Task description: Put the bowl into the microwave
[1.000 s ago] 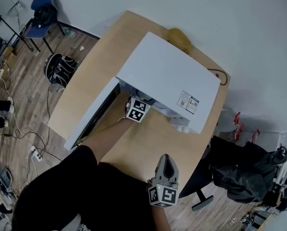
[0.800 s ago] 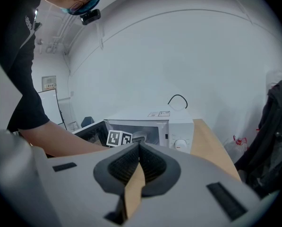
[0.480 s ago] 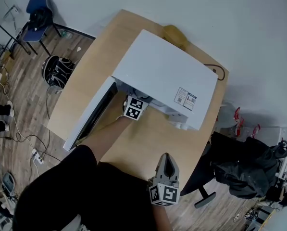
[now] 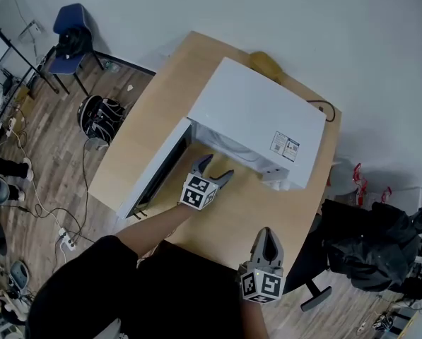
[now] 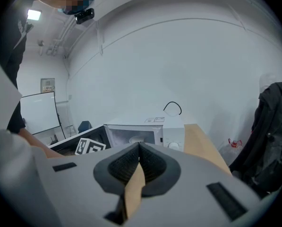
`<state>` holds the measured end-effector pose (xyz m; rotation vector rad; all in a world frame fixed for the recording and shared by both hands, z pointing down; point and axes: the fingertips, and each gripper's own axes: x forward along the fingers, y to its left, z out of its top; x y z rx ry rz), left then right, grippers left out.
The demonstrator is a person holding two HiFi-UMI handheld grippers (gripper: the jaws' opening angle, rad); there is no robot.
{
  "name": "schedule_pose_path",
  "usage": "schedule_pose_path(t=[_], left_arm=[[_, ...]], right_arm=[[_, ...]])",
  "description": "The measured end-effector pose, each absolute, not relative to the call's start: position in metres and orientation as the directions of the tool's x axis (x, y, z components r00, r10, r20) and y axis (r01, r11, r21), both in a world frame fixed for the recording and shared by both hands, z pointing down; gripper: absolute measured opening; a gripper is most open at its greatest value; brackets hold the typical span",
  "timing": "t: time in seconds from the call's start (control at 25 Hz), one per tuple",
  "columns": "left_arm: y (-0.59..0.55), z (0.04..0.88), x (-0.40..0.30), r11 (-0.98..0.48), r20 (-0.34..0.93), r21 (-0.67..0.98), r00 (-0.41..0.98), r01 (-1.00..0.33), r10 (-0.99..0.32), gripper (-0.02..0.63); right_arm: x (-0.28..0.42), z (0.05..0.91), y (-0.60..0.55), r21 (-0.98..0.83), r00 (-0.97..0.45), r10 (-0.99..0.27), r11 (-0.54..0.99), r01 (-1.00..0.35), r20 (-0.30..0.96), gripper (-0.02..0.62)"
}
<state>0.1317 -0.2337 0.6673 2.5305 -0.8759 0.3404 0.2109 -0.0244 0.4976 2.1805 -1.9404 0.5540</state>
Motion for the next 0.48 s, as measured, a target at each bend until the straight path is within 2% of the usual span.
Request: schedule_pose_path(t=[0.08, 0.12, 0.16, 0.2, 0.32, 0.48], left_arm=[[-0.204, 0.654, 0.126, -0.720, 0.361, 0.362, 0.801, -0.592, -0.477, 0.361], [-0.190, 0.645, 0.122, -0.733, 0.349, 0.366, 0.815, -0.573, -0.463, 0.275], [-0.176, 0.634, 0.118, -0.750, 0.331, 0.366, 0.830, -0.551, -0.448, 0.058], [-0.161, 0.623, 0.115, -0.767, 0.312, 0.367, 0.847, -0.526, -0.431, 0.012], [-0.118, 0.590, 0.107, -0.787, 0.275, 0.386, 0.875, -0.481, -0.399, 0.012], [-0.070, 0.538, 0.088, -0.786, 0.243, 0.355, 0.862, -0.505, -0.444, 0.012]], right_arm=[[0.211, 0.496, -0.015, -0.121, 0.087, -0.926, -0.140, -0.983, 0.367, 0.060], [0.210, 0.496, -0.010, -0.131, 0.083, -0.930, -0.138, -0.982, 0.357, 0.060], [0.208, 0.497, -0.004, -0.139, 0.081, -0.933, -0.137, -0.981, 0.349, 0.060], [0.206, 0.498, 0.003, -0.139, 0.083, -0.934, -0.139, -0.980, 0.348, 0.060], [0.204, 0.500, 0.022, -0.116, 0.105, -0.924, -0.157, -0.981, 0.368, 0.060], [0.198, 0.485, 0.037, -0.113, 0.099, -0.930, -0.147, -0.983, 0.354, 0.060]])
